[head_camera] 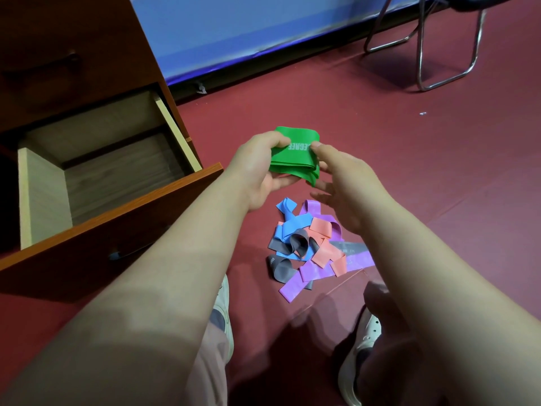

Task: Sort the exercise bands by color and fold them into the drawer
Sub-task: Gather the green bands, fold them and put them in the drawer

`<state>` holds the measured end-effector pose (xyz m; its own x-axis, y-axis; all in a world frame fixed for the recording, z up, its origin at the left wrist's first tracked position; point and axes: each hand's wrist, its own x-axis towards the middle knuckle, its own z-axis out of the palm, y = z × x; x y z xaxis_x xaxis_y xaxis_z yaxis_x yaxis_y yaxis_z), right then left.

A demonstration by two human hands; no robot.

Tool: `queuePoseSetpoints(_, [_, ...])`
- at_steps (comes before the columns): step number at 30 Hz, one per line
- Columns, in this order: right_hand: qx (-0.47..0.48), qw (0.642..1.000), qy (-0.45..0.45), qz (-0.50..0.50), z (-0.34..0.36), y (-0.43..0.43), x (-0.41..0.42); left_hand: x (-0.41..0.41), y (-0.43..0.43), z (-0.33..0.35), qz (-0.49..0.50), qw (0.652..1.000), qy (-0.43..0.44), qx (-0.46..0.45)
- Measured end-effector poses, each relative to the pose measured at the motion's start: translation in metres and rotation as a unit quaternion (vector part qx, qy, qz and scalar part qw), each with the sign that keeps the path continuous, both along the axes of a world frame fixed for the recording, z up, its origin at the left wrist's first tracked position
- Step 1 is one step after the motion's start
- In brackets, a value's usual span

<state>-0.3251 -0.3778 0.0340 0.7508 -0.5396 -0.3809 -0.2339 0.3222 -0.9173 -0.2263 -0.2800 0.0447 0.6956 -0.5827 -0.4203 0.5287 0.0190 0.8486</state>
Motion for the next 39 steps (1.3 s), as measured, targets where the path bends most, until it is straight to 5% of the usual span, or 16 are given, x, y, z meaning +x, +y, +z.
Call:
queuePoseSetpoints(24, [0.089, 0.991, -0.064, -0.079, 0.0041, 0.0017, 0.0044, -0.0020, -0.0011, -0.0039, -0.005, 1.000, 0.006, 0.017])
queuePoseSetpoints(39, [-0.073, 0.987, -0.046, -0.136, 0.0048, 0.0053, 0.0032, -0.0025, -0.0002, -0.0045, -0.008, 1.000, 0.013, 0.026])
